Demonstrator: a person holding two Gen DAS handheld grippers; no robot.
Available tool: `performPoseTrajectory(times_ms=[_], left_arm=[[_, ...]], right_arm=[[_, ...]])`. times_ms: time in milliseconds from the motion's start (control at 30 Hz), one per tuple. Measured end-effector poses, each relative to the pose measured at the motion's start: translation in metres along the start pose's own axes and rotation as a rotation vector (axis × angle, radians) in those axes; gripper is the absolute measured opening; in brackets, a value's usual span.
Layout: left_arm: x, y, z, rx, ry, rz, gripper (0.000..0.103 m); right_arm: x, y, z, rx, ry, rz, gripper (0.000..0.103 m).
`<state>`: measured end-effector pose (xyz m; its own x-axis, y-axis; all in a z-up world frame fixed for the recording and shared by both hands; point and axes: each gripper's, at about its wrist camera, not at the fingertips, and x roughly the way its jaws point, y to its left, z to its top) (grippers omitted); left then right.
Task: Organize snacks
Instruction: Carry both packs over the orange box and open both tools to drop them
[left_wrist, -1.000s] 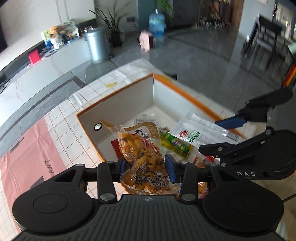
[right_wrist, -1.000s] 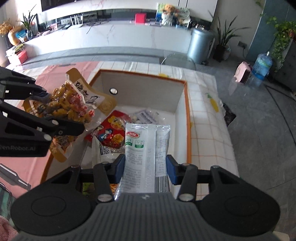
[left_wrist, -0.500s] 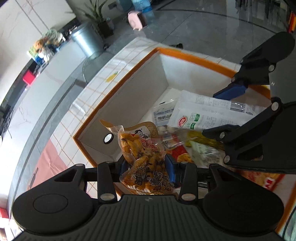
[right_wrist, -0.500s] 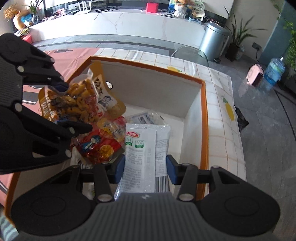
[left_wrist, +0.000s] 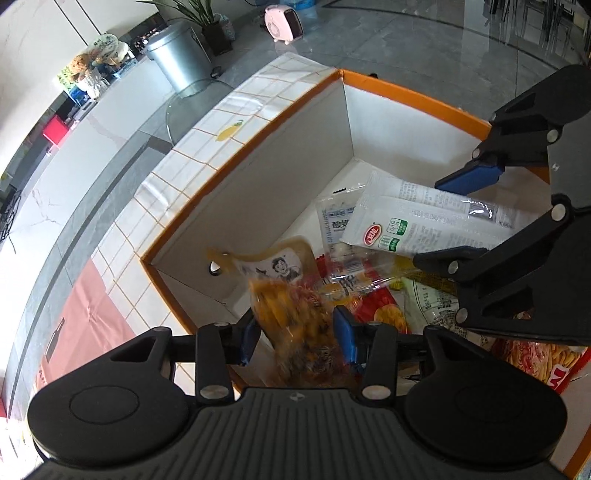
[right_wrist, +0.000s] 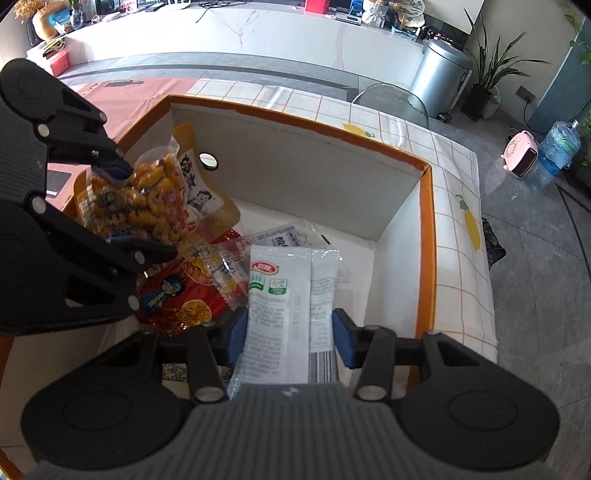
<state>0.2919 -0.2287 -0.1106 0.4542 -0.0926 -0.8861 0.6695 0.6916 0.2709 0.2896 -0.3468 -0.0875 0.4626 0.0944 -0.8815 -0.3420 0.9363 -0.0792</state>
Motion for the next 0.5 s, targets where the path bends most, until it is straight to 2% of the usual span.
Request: performPoseTrajectory(times_ms=[100, 167, 233, 500], left_arm=[[-0.006, 0.000, 0.000, 0.007, -0.024, 0.021, 0.063], [-0.013, 0.001, 0.000, 0.006, -0.039, 0.023, 0.063], [-0.021, 0.002, 0.001, 0.006, -0.054, 0.018, 0.063], [-0.068, -0.001, -0.005, 0.016, -0.138, 0.046, 0.063]], right_arm=[[-0.001, -0.002, 0.002, 0.020, 0.011, -0.007, 0.053], [-0.003, -0.003, 0.004, 0.038, 0.019, 0.000, 0.054], [-0.006, -0.005, 0.005, 0.064, 0.028, 0.004, 0.060], [-0.042, -0.006, 0.011, 0.161, 0.056, 0.037, 0.063]])
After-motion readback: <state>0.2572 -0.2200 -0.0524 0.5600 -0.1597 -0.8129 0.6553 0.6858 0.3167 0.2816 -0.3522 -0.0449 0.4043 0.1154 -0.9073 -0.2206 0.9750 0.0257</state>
